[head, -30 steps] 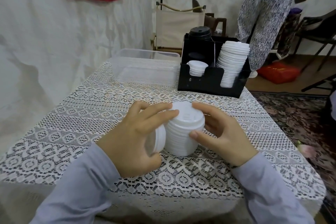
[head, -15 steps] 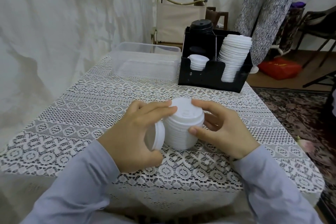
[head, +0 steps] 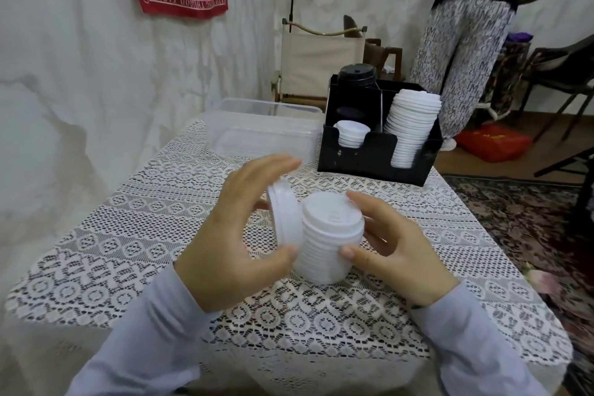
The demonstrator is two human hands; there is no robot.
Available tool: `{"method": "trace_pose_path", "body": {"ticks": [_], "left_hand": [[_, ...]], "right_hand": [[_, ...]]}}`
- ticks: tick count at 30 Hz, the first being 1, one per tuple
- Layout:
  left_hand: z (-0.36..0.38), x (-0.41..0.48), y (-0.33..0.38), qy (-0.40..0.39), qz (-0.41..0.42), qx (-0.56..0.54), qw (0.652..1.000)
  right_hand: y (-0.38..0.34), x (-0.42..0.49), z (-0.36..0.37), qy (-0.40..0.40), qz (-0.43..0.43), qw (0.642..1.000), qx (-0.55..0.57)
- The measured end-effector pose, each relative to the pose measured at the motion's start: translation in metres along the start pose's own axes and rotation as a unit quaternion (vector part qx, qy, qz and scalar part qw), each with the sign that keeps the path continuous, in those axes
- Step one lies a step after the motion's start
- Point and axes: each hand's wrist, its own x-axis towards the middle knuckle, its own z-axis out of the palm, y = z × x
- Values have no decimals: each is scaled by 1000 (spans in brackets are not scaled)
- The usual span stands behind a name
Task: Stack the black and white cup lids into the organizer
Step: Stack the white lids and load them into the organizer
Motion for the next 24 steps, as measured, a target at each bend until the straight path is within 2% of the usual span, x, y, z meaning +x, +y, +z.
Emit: {"method": "trace_pose_path", "body": {"ticks": [2,4,8,13,18,24], "left_hand": [[5,3,6,36,-28,-146,988],[12,7,7,63,-51,-258,963],[24,17,1,81,-116,-363,921],[30,20,-6,71,-139,-383,911],[26,18,-16,39,-112,-254,960],[25,16,-23,30,-102,-226,968]], "right_hand": [[-4,0,-2,26,-6,1000,-15],[-15,0,-4,60,-48,997,0],[-37,4,4,28,-116,992,42],[-37,12,14,33,-133,989,54],[-35,16,5,29,-151,987,41],[-24,22,0,13,-129,989,77]]}}
